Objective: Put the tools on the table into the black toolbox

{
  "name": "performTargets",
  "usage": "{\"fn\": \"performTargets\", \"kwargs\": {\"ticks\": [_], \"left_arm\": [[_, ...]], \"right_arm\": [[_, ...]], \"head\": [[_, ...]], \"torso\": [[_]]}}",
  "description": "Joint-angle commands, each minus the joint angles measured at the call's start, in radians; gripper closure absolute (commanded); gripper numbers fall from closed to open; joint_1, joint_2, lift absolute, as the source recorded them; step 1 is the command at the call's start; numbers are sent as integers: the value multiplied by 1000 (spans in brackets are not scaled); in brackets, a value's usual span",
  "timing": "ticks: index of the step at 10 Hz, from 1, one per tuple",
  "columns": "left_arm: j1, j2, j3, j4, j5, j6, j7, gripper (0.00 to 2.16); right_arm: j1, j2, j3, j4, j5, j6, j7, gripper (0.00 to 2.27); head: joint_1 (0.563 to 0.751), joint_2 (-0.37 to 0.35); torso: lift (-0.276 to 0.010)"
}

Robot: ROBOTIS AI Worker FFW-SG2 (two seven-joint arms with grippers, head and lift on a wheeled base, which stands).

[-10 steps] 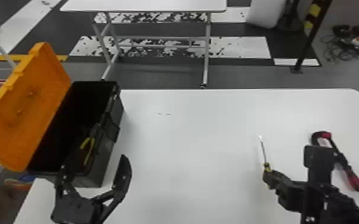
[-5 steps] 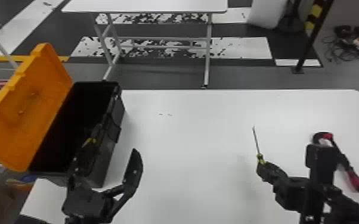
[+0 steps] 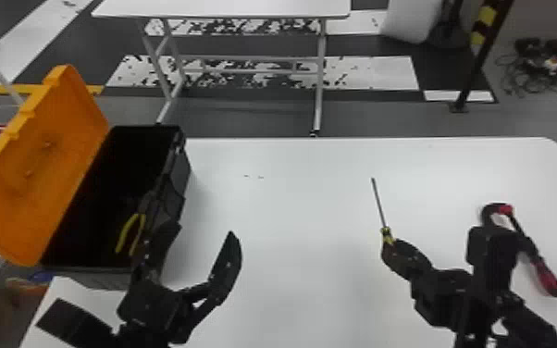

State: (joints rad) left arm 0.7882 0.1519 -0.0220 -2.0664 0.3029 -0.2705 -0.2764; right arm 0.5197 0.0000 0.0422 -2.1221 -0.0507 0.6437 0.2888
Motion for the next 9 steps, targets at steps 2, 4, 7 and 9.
{"fn": "performTargets", "kwargs": {"ticks": [2,4,7,9], "left_arm": [[3,-2,-15,-61,21,110,-30,76],[-3,-3,-35,-95,21,181,-46,76],[-18,-3,-42,-141,42,343,-76,76],[-38,-6,-41,-164,56,442,-98,80]], "right_arm": [[34,1,48,-25,46,-68,33,2240],[45,1,91,-27,84,-111,53,2240],[66,1,145,-29,121,-172,66,2240],[92,1,196,-52,152,-206,72,2240]], "head": [[695,83],[695,89],[695,93],[695,109]], "torso": [[-75],[-75],[-75],[-75]]}}
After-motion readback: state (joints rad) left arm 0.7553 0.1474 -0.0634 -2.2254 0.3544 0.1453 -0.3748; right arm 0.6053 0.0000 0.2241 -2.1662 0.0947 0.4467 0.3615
